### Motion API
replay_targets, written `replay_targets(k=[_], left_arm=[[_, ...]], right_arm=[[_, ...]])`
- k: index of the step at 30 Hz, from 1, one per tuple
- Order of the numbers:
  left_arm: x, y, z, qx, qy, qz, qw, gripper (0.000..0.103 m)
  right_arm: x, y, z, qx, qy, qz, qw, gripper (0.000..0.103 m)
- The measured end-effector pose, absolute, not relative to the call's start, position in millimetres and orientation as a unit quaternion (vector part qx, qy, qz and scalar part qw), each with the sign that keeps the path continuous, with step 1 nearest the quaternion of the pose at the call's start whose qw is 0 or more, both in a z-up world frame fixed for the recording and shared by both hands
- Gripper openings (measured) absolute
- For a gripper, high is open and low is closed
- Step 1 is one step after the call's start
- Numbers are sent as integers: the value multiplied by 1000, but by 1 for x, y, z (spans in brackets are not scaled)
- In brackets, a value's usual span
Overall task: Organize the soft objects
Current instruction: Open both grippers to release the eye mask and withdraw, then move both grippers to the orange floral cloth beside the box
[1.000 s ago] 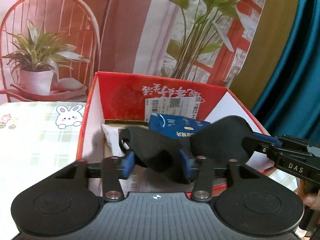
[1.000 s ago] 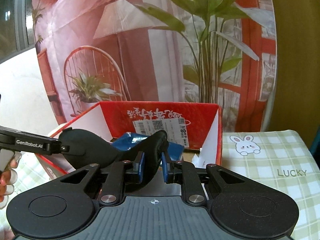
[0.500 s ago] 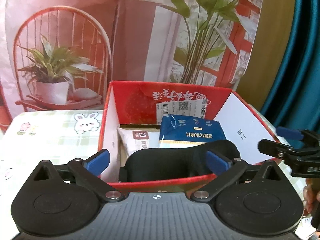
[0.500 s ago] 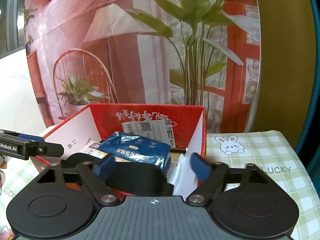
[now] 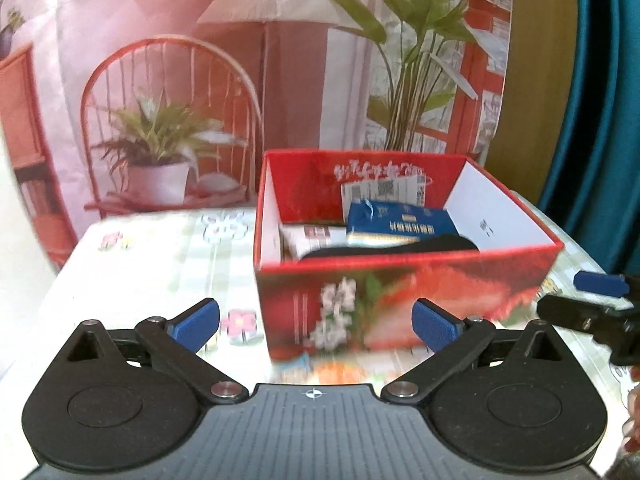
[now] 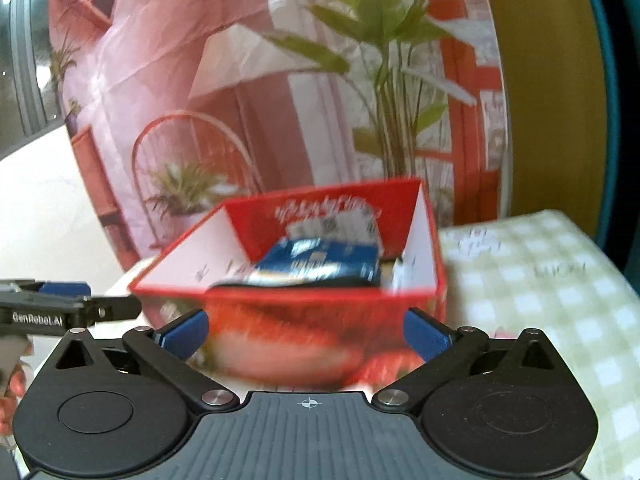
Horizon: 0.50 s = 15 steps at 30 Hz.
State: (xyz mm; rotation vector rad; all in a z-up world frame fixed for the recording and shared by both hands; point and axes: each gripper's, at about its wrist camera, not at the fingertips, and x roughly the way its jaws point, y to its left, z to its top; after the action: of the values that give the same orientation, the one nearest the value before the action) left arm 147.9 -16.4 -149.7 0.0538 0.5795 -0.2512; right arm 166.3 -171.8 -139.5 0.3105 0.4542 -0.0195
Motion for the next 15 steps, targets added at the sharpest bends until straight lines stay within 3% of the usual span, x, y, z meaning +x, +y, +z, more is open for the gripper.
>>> replay_targets(k=[9,15], left_arm=[[97,-4,-174,31,294,-53,954,103],[81,1,-184,33,301,-45,952,103]], right_arm=[[133,-128,-169,118,278,-2,953,103],[119,-119,-169,102,272,-21,957,103]])
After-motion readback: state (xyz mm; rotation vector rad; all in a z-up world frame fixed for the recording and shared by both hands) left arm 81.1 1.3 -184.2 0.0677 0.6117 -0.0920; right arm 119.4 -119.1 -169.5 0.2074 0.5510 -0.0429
